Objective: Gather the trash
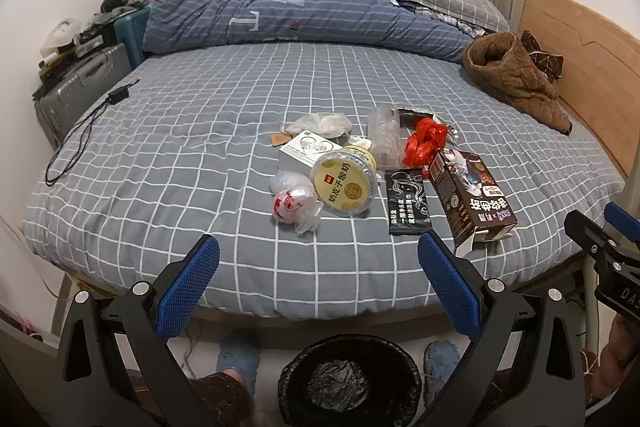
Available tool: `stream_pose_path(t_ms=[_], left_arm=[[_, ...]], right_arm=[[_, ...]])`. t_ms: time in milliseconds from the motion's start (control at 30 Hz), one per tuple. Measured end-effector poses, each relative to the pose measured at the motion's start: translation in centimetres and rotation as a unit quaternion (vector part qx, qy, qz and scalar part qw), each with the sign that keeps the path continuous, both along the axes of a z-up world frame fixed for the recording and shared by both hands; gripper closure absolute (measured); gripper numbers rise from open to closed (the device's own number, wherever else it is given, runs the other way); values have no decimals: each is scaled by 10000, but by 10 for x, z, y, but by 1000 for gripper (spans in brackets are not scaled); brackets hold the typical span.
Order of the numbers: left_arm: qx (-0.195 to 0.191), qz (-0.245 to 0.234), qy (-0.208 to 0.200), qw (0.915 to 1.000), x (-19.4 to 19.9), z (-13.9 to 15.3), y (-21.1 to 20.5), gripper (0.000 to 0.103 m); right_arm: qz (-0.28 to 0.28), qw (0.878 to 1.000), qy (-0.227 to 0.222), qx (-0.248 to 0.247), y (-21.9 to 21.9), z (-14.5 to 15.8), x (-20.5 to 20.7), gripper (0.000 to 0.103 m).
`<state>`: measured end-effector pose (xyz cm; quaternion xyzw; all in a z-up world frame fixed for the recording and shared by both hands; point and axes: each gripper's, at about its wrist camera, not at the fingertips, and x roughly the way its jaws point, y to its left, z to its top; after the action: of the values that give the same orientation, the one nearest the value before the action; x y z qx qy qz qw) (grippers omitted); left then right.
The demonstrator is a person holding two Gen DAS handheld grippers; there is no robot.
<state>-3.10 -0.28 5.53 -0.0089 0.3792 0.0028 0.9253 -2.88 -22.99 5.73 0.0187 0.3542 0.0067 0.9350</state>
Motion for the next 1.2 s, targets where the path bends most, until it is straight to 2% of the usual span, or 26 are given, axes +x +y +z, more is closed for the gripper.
stream_pose_path(t_ms=[633, 1200], left_arm=[[-23, -73, 10, 10000, -9, 15, 1, 6], [-28, -103, 3, 9999, -17, 20, -1, 6]], right_arm=[[-7, 10000, 83, -18, 2, 9, -11, 7], [-30, 10000, -25, -54, 3, 21, -20, 7]])
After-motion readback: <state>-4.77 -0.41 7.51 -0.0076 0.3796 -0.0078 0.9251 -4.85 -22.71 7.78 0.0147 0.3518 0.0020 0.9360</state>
